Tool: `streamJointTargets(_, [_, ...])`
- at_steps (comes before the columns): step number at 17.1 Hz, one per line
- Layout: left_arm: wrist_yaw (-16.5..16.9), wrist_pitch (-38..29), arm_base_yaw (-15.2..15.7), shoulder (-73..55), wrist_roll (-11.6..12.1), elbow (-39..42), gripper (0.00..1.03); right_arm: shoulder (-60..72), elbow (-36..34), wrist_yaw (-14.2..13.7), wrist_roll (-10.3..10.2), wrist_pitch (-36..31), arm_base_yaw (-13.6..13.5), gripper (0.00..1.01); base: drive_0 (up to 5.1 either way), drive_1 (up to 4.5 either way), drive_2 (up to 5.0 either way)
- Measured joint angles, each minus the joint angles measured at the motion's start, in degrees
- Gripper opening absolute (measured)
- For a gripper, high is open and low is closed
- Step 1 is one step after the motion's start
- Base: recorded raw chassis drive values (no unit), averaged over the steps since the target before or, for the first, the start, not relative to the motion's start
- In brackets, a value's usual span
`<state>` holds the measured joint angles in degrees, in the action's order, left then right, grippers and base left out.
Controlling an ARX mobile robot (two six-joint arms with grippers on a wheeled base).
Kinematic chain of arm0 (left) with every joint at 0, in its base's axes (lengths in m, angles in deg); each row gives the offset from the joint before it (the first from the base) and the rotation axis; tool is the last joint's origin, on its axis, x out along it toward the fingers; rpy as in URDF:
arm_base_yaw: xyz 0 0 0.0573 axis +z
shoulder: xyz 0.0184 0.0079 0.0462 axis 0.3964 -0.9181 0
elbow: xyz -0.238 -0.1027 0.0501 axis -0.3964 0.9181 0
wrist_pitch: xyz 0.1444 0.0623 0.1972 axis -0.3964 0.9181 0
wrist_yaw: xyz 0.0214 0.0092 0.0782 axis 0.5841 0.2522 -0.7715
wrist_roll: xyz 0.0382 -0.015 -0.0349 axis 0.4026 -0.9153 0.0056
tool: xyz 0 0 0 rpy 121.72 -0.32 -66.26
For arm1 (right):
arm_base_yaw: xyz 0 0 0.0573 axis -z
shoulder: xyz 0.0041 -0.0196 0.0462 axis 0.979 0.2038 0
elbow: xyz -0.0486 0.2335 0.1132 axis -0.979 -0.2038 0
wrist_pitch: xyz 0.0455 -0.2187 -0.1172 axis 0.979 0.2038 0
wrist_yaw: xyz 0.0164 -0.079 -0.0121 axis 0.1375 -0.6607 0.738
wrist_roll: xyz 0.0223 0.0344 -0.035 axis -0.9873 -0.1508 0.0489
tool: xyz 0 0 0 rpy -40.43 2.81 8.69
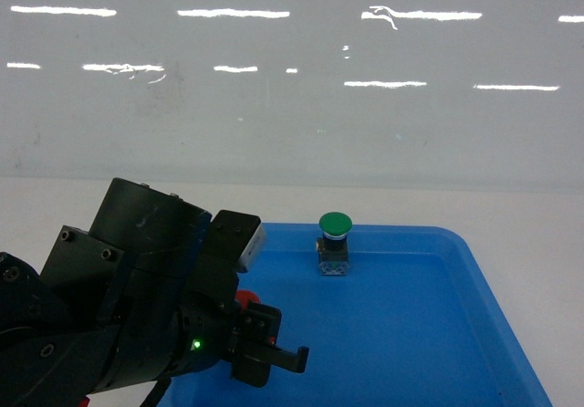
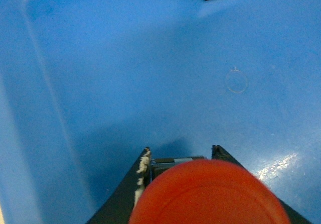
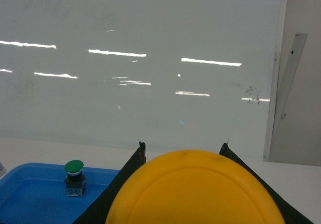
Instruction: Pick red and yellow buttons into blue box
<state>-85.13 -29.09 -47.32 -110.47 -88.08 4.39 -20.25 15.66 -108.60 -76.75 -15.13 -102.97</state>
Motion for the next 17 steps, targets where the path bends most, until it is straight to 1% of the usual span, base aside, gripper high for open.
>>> streamJointTargets(1, [-0.07,-0.5,-0.28,0.0,-0.11,0.31,0.28,0.0,0.0,-0.02,0.0,0.0,0.0,0.39,0.0,0.0,0.0])
streamJointTargets(4, [-1.07,-1.66,-1.2,0.57,-0.35,1.57,0.27,0.0,0.0,0.0,0.0,0.0,0.0,0.39,0.0,0.0,0.0])
streamJointTargets(5, [-1.55,-2.32,-1.62,2.19,-0.35,3.21,0.26,0.0,0.0,-0.02,0.0,0.0,0.0,0.39,0.0,0.0,0.0])
streamJointTargets(6, [-2.78,-4.63,-1.77,5.11,-0.13,5.53,0.26,0.0,0.0,0.0,-0.02,0.0,0.0,0.39,0.0,0.0,0.0])
streamJointTargets(7, [-3.15,-5.99,-1.57,9.51,-0.09,7.28,0.26,0.0,0.0,-0.02,0.0,0.0,0.0,0.39,0.0,0.0,0.0])
streamJointTargets(8, [-4.46,-8.37,-0.94,14.12,0.28,8.74,0.26,0.0,0.0,0.0,0.0,0.0,0.0,0.39,0.0,0.0,0.0])
streamJointTargets(9, [-4.68,-8.66,0.33,18.75,0.33,9.66,0.26,0.0,0.0,-0.02,-0.02,0.0,0.0,0.39,0.0,0.0,0.0])
streamJointTargets(11, [-6.47,-10.03,1.86,25.99,0.96,12.76,0.26,0.0,0.0,0.0,0.0,0.0,0.0,0.39,0.0,0.0,0.0])
streamJointTargets(12, [-11.91,-13.38,0.74,32.7,3.21,17.11,0.26,0.0,0.0,0.0,0.0,0.0,0.0,0.39,0.0,0.0,0.0])
streamJointTargets(13, [-14.45,-14.99,-0.09,36.44,4.28,19.93,0.26,0.0,0.0,-0.02,0.0,0.0,0.0,0.39,0.0,0.0,0.0])
streamJointTargets(14, [-14.97,-15.23,0.28,38.82,4.76,22.03,0.26,0.0,0.0,0.0,0.0,0.0,0.0,0.39,0.0,0.0,0.0])
streamJointTargets(15, [-15.56,-16.85,1.16,40.59,4.96,24.13,0.26,0.0,0.0,-0.02,-0.02,0.0,0.0,0.39,0.0,0.0,0.0])
streamJointTargets(16, [-15.8,-16.9,2.97,42.84,5.01,26.08,0.26,0.0,0.0,0.0,0.0,0.0,0.0,0.39,0.0,0.0,0.0])
streamJointTargets(17, [-16.46,-18.27,4.09,44.11,5.2,27.58,0.26,0.0,0.0,0.0,0.0,0.0,0.0,0.39,0.0,0.0,0.0])
